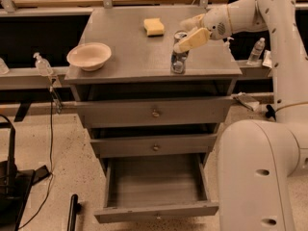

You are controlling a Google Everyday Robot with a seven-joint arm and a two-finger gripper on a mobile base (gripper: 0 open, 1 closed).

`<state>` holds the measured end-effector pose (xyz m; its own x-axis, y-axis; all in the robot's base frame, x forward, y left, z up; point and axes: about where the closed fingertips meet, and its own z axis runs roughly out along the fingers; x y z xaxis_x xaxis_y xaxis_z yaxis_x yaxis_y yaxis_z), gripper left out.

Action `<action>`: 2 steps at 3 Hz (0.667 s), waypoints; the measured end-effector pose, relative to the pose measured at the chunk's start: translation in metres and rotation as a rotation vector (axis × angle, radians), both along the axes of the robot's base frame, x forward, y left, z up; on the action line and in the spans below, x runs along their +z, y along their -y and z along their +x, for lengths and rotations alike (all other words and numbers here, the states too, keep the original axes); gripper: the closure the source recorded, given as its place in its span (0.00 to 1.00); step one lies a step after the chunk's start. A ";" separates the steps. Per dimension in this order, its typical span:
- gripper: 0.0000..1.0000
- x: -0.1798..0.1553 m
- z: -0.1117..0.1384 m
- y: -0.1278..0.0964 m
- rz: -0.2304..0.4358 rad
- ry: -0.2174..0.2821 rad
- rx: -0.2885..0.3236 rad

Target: Pick redbull can from bottom drawer and place on counter

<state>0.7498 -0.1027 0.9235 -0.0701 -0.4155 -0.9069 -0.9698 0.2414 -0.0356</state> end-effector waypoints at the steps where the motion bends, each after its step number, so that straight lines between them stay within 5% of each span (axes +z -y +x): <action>1: 0.00 0.000 0.000 0.000 0.000 0.000 0.000; 2: 0.00 0.027 -0.003 0.020 0.053 0.082 -0.025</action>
Offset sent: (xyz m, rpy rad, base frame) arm -0.0336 -0.0697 0.0862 0.1685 -0.2709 -0.0834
